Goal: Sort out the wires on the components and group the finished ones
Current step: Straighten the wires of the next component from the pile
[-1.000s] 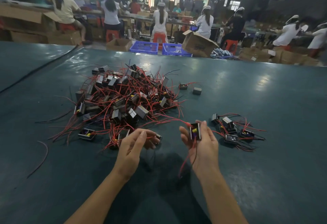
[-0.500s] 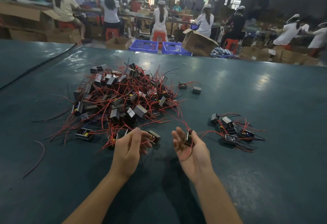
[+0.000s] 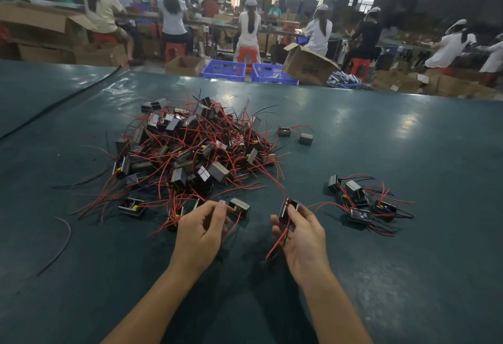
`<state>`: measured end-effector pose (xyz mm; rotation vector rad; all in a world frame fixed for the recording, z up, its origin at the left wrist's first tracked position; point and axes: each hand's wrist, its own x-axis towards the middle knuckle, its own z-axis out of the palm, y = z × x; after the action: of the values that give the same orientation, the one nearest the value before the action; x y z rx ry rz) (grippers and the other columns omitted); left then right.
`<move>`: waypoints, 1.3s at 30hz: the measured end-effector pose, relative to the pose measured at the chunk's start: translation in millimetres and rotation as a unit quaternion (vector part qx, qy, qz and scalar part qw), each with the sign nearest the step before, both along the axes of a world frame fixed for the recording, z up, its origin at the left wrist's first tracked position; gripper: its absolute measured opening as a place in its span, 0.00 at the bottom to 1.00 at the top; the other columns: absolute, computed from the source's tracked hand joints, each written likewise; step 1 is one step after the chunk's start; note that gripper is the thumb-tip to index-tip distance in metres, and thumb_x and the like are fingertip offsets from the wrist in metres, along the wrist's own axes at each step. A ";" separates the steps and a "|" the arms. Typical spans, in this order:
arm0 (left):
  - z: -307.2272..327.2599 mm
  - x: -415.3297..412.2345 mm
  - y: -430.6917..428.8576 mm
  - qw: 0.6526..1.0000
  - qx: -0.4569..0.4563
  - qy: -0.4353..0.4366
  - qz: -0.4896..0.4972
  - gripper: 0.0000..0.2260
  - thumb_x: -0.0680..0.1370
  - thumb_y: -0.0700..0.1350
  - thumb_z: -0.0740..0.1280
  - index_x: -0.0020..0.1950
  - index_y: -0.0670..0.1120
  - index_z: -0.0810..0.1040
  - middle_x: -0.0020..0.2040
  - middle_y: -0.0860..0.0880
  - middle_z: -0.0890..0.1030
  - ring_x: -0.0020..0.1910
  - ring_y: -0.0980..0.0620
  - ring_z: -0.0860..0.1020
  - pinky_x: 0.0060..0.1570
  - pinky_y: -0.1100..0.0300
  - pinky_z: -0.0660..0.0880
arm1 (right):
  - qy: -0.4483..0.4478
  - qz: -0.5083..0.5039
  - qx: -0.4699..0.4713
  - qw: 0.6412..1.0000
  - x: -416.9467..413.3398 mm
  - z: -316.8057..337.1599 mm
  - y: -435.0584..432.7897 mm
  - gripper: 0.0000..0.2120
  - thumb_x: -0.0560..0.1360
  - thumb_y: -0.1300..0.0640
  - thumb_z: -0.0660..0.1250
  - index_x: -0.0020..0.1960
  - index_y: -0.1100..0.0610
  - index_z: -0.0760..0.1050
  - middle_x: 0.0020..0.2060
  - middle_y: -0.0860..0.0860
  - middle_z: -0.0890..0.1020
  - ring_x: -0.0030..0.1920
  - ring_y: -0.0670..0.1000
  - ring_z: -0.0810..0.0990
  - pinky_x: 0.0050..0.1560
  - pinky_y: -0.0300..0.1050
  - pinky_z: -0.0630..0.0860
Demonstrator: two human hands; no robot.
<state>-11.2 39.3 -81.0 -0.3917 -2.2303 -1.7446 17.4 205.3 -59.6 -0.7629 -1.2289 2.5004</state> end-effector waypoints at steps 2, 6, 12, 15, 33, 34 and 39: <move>0.0 -0.3 -1.6 0.999 -0.029 0.024 0.000 0.09 0.78 0.49 0.63 0.42 0.51 0.81 0.36 0.54 0.82 0.35 0.54 0.80 0.37 0.59 0.77 | 0.019 -0.019 -0.035 0.999 1.1 0.6 1.8 0.09 0.79 0.67 0.64 0.57 0.59 0.70 0.40 0.58 0.79 0.33 0.55 0.85 0.29 0.41 0.79; -2.1 2.4 1.8 0.990 -0.107 0.079 -0.041 0.08 0.75 0.37 0.72 0.49 0.49 0.83 0.40 0.57 0.82 0.40 0.56 0.80 0.41 0.67 0.75 | 0.036 -0.025 -0.073 0.996 2.4 3.0 0.2 0.15 0.78 0.69 0.65 0.60 0.58 0.66 0.44 0.60 0.76 0.38 0.60 0.86 0.32 0.44 0.82; 3.1 4.7 3.1 0.996 0.024 -0.021 -0.082 0.08 0.80 0.42 0.64 0.51 0.47 0.83 0.40 0.51 0.85 0.38 0.57 0.82 0.42 0.68 0.76 | 0.048 -0.054 -0.071 0.995 1.0 1.6 -3.2 0.12 0.80 0.65 0.64 0.59 0.57 0.64 0.45 0.59 0.77 0.39 0.59 0.86 0.34 0.46 0.82; 7.0 6.4 2.8 0.994 0.040 -0.022 -0.098 0.12 0.76 0.52 0.64 0.47 0.47 0.84 0.39 0.50 0.85 0.37 0.55 0.81 0.40 0.62 0.77 | 0.060 -0.070 -0.053 0.994 -0.3 -1.2 -4.5 0.12 0.80 0.63 0.64 0.59 0.57 0.63 0.45 0.59 0.77 0.40 0.59 0.86 0.34 0.45 0.82; 3.4 2.6 4.7 0.997 0.070 -0.027 -0.011 0.14 0.69 0.55 0.71 0.45 0.46 0.73 0.38 0.53 0.83 0.34 0.57 0.80 0.35 0.66 0.76 | 0.053 -0.074 0.092 0.992 -1.2 -8.6 -10.7 0.13 0.77 0.59 0.70 0.48 0.57 0.64 0.45 0.59 0.76 0.35 0.57 0.86 0.30 0.43 0.79; 4.1 2.0 4.4 0.996 0.075 -0.031 -0.023 0.14 0.70 0.55 0.70 0.48 0.48 0.75 0.39 0.53 0.84 0.34 0.58 0.81 0.35 0.68 0.75 | 0.051 -0.071 0.094 0.992 -1.3 -8.8 -10.6 0.13 0.76 0.59 0.70 0.47 0.57 0.64 0.45 0.59 0.76 0.35 0.57 0.86 0.30 0.43 0.79; 2.3 3.7 3.6 0.998 0.018 0.005 -0.054 0.08 0.73 0.51 0.69 0.44 0.48 0.83 0.37 0.54 0.84 0.36 0.56 0.82 0.39 0.67 0.76 | 0.025 -0.052 0.122 0.991 0.0 -11.3 -7.7 0.15 0.76 0.56 0.71 0.44 0.54 0.63 0.43 0.56 0.78 0.34 0.57 0.86 0.27 0.44 0.78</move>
<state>-7.5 42.9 -78.7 -0.5192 -2.2054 -1.8300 17.4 197.6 -70.8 -0.6792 -1.4043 2.2198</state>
